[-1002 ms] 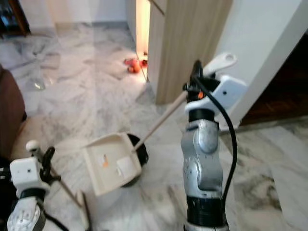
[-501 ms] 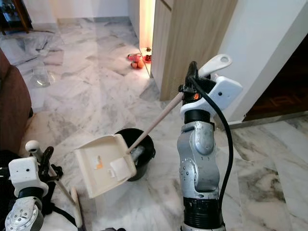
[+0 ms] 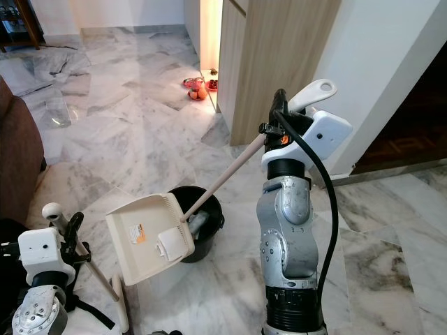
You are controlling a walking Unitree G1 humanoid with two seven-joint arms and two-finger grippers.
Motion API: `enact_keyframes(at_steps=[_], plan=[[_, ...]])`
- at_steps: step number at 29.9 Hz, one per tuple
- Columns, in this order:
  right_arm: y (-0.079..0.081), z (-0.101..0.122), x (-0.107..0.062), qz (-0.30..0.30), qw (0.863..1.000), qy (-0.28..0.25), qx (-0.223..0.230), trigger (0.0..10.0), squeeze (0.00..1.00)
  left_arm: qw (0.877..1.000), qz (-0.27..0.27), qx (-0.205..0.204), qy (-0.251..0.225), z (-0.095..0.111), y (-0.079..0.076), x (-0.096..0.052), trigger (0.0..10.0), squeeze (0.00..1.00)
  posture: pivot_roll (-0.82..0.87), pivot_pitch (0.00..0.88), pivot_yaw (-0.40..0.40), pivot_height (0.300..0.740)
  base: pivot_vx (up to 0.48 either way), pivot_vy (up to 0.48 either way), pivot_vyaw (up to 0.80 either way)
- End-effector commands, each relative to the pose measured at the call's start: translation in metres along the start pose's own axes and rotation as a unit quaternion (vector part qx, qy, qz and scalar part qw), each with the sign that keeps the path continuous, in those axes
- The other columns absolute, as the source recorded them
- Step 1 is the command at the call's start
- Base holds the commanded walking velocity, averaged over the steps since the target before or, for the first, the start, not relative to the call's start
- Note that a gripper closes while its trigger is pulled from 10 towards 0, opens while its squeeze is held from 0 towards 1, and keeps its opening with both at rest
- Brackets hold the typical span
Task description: Sweep floor
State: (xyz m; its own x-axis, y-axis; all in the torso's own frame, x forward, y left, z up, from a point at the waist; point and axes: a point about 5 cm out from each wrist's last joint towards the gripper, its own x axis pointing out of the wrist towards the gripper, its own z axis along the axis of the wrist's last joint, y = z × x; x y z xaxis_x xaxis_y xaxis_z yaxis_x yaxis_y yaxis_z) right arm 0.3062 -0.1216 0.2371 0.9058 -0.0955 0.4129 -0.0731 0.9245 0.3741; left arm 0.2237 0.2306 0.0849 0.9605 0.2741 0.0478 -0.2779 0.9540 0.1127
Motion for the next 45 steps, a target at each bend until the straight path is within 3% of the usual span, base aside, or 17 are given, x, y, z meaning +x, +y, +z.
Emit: enact_keyframes(at_steps=[1, 9, 45], plan=[[0.006, 0.015, 0.003, 0.012, 0.999, -0.035, 0.01, 10.0, 0.0, 1.0, 0.003, 0.008, -0.018, 0.009, 0.002, 0.001, 10.0, 0.0, 0.08, 0.117, -0.044, 0.74, 0.281, 0.0, 0.0], [0.013, 0.026, 0.004, 0.029, 0.997, -0.066, 0.016, 10.0, 0.0, 1.0, 0.009, 0.009, -0.019, 0.008, 0.004, 0.001, 10.0, 0.0, 0.08, 0.124, -0.044, 0.74, 0.28, 0.0, 0.0], [0.017, 0.023, 0.003, 0.043, 0.997, -0.06, 0.016, 10.0, 0.0, 1.0, 0.01, 0.007, -0.015, 0.007, 0.002, 0.001, 10.0, 0.0, 0.07, 0.138, -0.045, 0.74, 0.279, 0.0, 0.0]])
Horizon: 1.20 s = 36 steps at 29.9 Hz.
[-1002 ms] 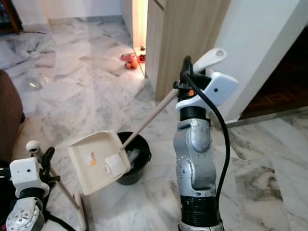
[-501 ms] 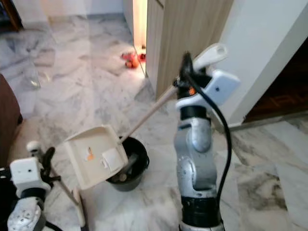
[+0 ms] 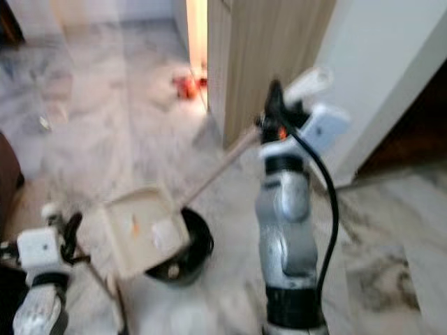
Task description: Sweep floor
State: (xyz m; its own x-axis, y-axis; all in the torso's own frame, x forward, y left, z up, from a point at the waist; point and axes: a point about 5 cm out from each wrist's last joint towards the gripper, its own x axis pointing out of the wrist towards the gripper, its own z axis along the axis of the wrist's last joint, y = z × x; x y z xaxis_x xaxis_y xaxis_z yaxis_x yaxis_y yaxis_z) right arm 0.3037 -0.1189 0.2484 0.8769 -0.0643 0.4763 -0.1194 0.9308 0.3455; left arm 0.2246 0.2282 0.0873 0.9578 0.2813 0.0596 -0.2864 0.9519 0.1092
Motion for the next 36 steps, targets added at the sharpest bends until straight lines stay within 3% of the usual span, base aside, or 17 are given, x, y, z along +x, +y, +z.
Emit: enact_keyframes(at_steps=[1, 17, 20, 29, 36], plan=[[0.01, 0.013, 0.002, 0.016, 0.999, -0.034, 0.018, 10.0, 0.0, 1.0, 0.006, 0.009, -0.01, 0.004, 0.004, 0.001, 10.0, 0.0, 0.07, 0.138, -0.045, 0.74, 0.277, 0.0, 0.0], [0.014, 0.016, 0.002, 0.028, 0.999, -0.046, 0.008, 10.0, 0.0, 1.0, -0.012, 0.006, -0.008, 0.002, -0.002, 0.0, 10.0, 0.0, 0.07, 0.12, -0.038, 0.74, 0.068, 0.0, 0.0], [0.026, 0.019, 0.0, 0.067, 0.995, -0.065, -0.026, 10.0, 0.0, 1.0, -0.019, 0.009, -0.008, 0.001, -0.005, 0.0, 10.0, 0.0, 0.07, 0.119, -0.037, 0.74, 0.0, 0.0, 0.0], [0.054, 0.022, -0.009, 0.121, 0.986, -0.098, -0.057, 10.0, 0.0, 0.999, -0.031, 0.008, -0.012, 0.002, -0.01, 0.001, 10.0, 0.0, 0.08, 0.103, -0.034, 0.74, 0.0, 0.0, 0.0], [0.084, 0.025, -0.021, 0.167, 0.98, -0.107, -0.015, 10.0, 0.0, 0.999, -0.031, 0.006, -0.011, 0.002, -0.01, 0.001, 10.0, 0.0, 0.08, 0.114, -0.04, 0.74, 0.0, 0.0, 0.0]])
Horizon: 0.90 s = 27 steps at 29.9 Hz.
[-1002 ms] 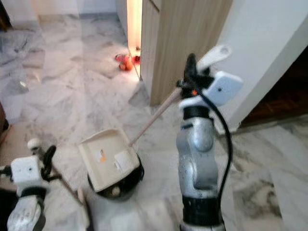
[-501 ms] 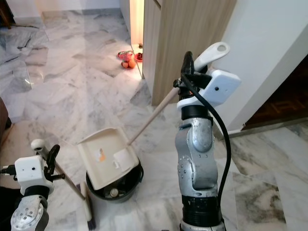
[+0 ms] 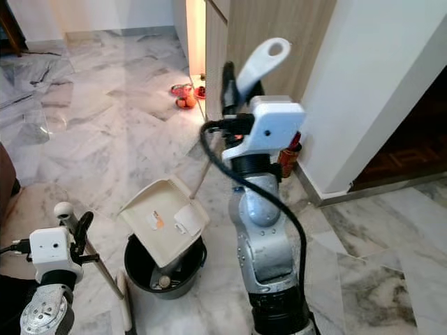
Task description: Sweep floor
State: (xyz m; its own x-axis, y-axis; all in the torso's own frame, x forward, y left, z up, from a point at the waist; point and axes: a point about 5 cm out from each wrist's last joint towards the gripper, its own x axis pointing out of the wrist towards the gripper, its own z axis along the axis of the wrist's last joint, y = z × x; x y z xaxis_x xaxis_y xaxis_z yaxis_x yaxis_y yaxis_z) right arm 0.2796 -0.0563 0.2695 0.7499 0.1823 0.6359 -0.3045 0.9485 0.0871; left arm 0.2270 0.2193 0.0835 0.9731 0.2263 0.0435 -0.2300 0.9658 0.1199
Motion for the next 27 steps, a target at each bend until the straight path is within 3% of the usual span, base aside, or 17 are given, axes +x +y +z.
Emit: enact_keyframes(at_steps=[1, 4, 9, 13, 18, 20, 27], plan=[[0.019, 0.023, 0.0, 0.021, 0.997, -0.058, 0.039, 10.0, 0.0, 1.0, -0.001, 0.002, -0.016, 0.005, 0.0, 0.002, 10.0, 0.0, 0.08, 0.114, -0.04, 0.74, 0.0, 0.0, 0.0], [0.036, 0.032, -0.003, 0.054, 0.994, -0.082, 0.057, 10.0, 0.0, 1.0, -0.002, 0.0, -0.016, 0.005, -0.001, 0.002, 10.0, 0.0, 0.08, 0.116, -0.04, 0.74, 0.0, 0.0, 0.0], [0.05, 0.039, -0.006, 0.09, 0.989, -0.1, 0.059, 10.0, 0.0, 1.0, -0.002, 0.0, -0.015, 0.005, -0.001, 0.002, 10.0, 0.0, 0.08, 0.115, -0.041, 0.74, 0.0, 0.0, 0.0], [0.06, 0.043, -0.011, 0.136, 0.983, -0.12, 0.024, 10.0, 0.0, 1.0, -0.001, -0.001, -0.015, 0.004, 0.0, 0.002, 10.0, 0.0, 0.08, 0.118, -0.042, 0.74, 0.0, 0.0, 0.0], [0.063, 0.045, -0.012, 0.153, 0.98, -0.131, 0.008, 10.0, 0.0, 1.0, -0.001, -0.001, -0.014, 0.003, 0.0, 0.002, 10.0, 0.0, 0.08, 0.122, -0.041, 0.74, 0.0, 0.0, 0.0], [0.069, 0.048, -0.015, 0.182, 0.972, -0.146, -0.019, 10.0, 0.0, 1.0, -0.001, -0.001, -0.015, 0.003, 0.0, 0.002, 10.0, 0.0, 0.08, 0.126, -0.04, 0.74, 0.0, 0.0, 0.0], [0.078, 0.047, -0.02, 0.214, 0.963, -0.156, -0.037, 10.0, 0.0, 1.0, -0.001, -0.002, -0.015, 0.003, 0.0, 0.003, 10.0, 0.0, 0.08, 0.129, -0.04, 0.74, 0.0, 0.0, 0.0]])
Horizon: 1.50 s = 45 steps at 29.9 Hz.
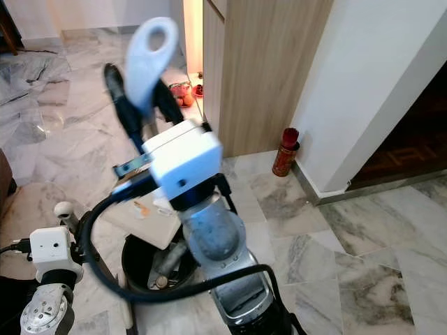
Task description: Sweep floor
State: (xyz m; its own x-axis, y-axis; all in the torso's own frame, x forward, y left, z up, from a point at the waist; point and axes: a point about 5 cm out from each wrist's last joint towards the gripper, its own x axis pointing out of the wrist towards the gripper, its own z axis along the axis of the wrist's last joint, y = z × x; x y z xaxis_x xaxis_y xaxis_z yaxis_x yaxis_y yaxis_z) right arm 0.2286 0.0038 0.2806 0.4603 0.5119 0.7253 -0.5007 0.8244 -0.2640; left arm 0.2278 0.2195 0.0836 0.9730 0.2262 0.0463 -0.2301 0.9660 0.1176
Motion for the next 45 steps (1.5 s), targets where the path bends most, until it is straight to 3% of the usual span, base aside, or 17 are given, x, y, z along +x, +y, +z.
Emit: enact_keyframes(at_steps=[1, 7, 25, 29, 33, 38, 39, 40, 43, 45], plan=[[0.003, 0.025, 0.005, 0.013, 0.997, -0.072, -0.011, 10.0, 0.0, 1.0, 0.0, -0.001, -0.014, 0.003, 0.001, 0.002, 10.0, 0.0, 0.08, 0.129, -0.04, 0.74, 0.0, 0.0, 0.0], [0.013, 0.024, 0.0, 0.05, 0.995, -0.075, -0.038, 10.0, 0.0, 1.0, -0.001, -0.002, -0.013, 0.003, 0.0, 0.002, 10.0, 0.0, 0.08, 0.13, -0.039, 0.74, 0.0, 0.0, 0.0], [0.028, 0.024, -0.007, 0.092, 0.993, -0.073, -0.014, 10.0, 0.0, 1.0, -0.003, -0.001, -0.019, 0.007, 0.001, 0.005, 10.0, 0.0, 0.08, 0.125, -0.033, 0.74, 0.0, 0.0, 0.0], [0.026, 0.022, -0.008, 0.088, 0.993, -0.069, -0.032, 10.0, 0.0, 1.0, -0.004, -0.001, -0.019, 0.008, 0.0, 0.006, 10.0, 0.0, 0.08, 0.123, -0.033, 0.74, 0.0, 0.0, 0.0], [0.018, 0.012, -0.009, 0.064, 0.995, -0.041, -0.058, 10.0, 0.0, 1.0, -0.005, -0.002, -0.018, 0.007, -0.001, 0.005, 10.0, 0.0, 0.08, 0.121, -0.035, 0.74, 0.0, 0.0, 0.0], [-0.017, 0.0, -0.01, 0.004, 0.993, -0.011, -0.117, 10.0, 0.0, 1.0, -0.006, -0.002, -0.018, 0.006, -0.002, 0.004, 10.0, 0.0, 0.08, 0.116, -0.034, 0.74, 0.0, 0.0, 0.0], [-0.017, 0.0, -0.01, 0.004, 0.993, -0.011, -0.117, 10.0, 0.0, 1.0, -0.006, -0.002, -0.018, 0.006, -0.002, 0.004, 10.0, 0.0, 0.08, 0.116, -0.034, 0.74, 0.0, 0.0, 0.0], [-0.04, -0.008, -0.012, -0.041, 0.985, 0.016, -0.169, 10.0, 0.0, 1.0, -0.008, -0.002, -0.016, 0.006, -0.002, 0.003, 10.0, 0.0, 0.08, 0.113, -0.033, 0.74, 0.0, 0.0, 0.0], [-0.064, -0.016, -0.018, -0.082, 0.969, 0.049, -0.226, 10.0, 0.0, 1.0, -0.01, -0.002, -0.014, 0.005, -0.002, 0.002, 10.0, 0.0, 0.08, 0.109, -0.032, 0.74, 0.0, 0.0, 0.0], [-0.089, -0.024, -0.028, -0.129, 0.953, 0.085, -0.26, 10.0, 0.0, 1.0, -0.011, -0.001, -0.013, 0.004, -0.002, 0.001, 10.0, 0.0, 0.08, 0.105, -0.03, 0.74, 0.0, 0.0, 0.0]])
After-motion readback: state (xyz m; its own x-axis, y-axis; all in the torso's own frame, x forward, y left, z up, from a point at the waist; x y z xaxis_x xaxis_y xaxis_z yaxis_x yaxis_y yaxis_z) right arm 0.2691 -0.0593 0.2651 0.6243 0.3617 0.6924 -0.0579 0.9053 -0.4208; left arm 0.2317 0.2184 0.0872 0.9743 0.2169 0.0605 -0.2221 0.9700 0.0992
